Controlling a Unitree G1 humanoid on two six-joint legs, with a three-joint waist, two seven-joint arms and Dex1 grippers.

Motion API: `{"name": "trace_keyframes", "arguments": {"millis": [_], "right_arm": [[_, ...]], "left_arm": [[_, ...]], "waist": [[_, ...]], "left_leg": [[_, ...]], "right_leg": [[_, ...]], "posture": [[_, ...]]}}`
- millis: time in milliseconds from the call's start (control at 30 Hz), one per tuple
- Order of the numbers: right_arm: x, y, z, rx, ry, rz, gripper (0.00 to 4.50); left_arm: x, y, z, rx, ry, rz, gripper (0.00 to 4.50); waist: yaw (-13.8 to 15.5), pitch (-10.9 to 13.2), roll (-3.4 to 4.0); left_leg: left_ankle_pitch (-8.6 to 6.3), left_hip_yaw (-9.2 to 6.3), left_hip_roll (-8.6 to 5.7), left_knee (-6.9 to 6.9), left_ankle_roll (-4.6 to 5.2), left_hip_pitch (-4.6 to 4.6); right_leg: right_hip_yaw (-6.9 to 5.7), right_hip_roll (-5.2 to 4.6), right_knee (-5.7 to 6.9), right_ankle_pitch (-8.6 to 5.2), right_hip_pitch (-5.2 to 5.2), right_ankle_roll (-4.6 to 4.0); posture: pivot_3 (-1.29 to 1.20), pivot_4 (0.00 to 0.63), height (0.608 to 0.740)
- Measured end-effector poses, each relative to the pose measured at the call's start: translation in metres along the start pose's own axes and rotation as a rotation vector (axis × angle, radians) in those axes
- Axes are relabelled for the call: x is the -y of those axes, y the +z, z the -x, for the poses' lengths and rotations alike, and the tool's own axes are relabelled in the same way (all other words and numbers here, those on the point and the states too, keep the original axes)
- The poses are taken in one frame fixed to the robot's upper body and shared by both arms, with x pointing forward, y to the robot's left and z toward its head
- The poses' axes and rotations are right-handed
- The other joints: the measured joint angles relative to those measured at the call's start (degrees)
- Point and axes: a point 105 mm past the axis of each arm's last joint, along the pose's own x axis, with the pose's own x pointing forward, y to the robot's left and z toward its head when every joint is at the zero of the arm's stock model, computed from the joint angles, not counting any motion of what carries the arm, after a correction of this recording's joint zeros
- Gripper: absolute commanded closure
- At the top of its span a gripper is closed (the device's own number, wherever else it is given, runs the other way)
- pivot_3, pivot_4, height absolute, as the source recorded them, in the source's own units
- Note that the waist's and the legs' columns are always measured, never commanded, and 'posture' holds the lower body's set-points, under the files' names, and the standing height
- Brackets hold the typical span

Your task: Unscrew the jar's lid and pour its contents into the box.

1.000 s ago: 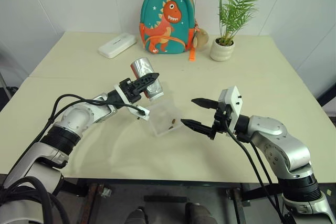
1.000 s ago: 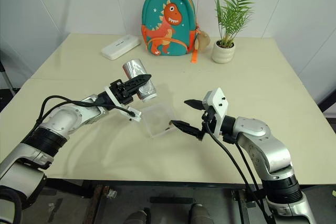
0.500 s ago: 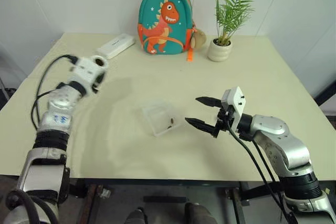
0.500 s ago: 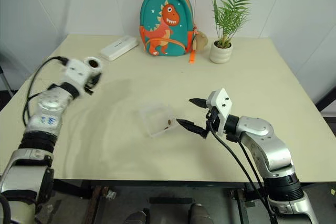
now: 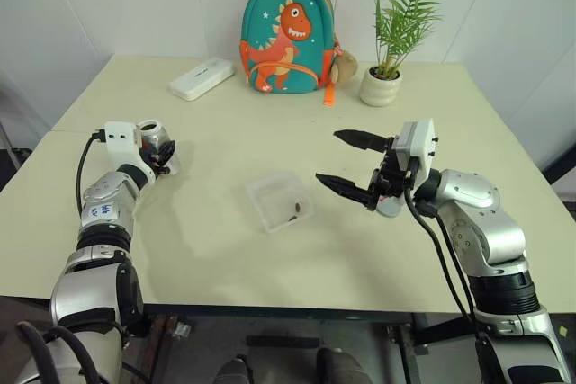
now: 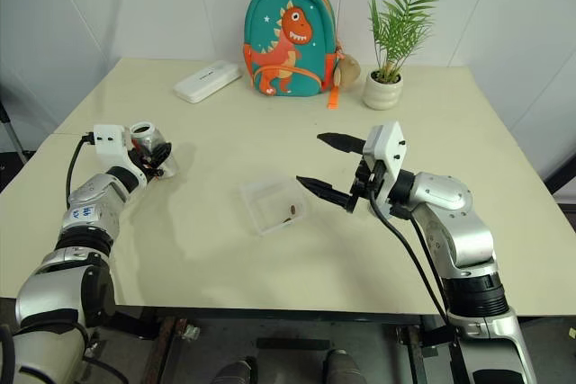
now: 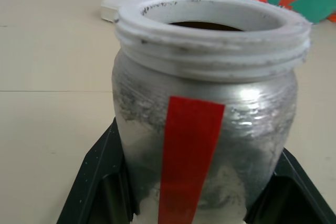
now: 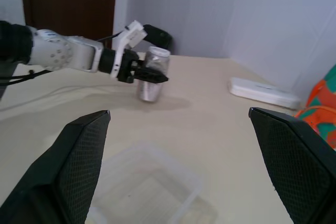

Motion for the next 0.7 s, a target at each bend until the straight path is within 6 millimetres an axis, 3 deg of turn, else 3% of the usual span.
{"name": "trace_keyframes", "arguments": {"millis": [33,167,300,500,700], "right_arm": [[-0.002,0.001,0.001,-0.004,0.009,0.009,0.05],[-0.004,0.003,0.001,-0.004,0.016,0.012,0.0],[-0.004,0.002,0.0,-0.011,0.018,0.002,0.0],[-0.007,0.004,-0.001,-0.014,0.027,0.0,0.0],[-0.013,-0.003,0.005,-0.051,0.034,-0.029,0.0]], "left_arm": [[-0.001,-0.005,0.002,-0.009,0.0,-0.001,2.54],[-0.003,-0.009,0.005,-0.021,-0.002,-0.003,1.32],[-0.005,-0.026,0.012,-0.068,-0.011,-0.002,0.17],[-0.01,-0.036,0.023,-0.1,-0.013,-0.065,0.06],[-0.015,-0.048,0.054,-0.167,-0.035,-0.172,0.06]], "waist": [[-0.09,0.0,0.0],[-0.09,-0.01,-0.01],[0.08,0.0,-0.01],[0.05,0.0,0.0],[0.18,-0.01,-0.01]], "left_leg": [[0.0,0.0,0.0,-0.01,0.0,0.02],[0.03,0.02,0.0,0.0,-0.04,0.1],[0.04,0.02,0.0,0.0,-0.06,0.08],[0.03,0.01,0.01,-0.03,-0.05,0.06],[0.03,0.01,0.02,-0.04,-0.06,0.1]], "right_leg": [[0.0,0.0,0.02,0.0,0.0,0.0],[0.02,0.0,0.09,0.01,0.01,-0.02],[0.02,0.0,0.09,0.02,0.01,-0.04],[0.02,0.0,0.06,0.02,0.0,-0.04],[0.04,-0.01,0.09,-0.01,0.01,-0.1]], "posture": [[0.0,0.15,0.74],[0.0,0.15,0.74],[0.0,0.15,0.74],[0.0,0.15,0.74],[0.0,0.15,0.74]]}}
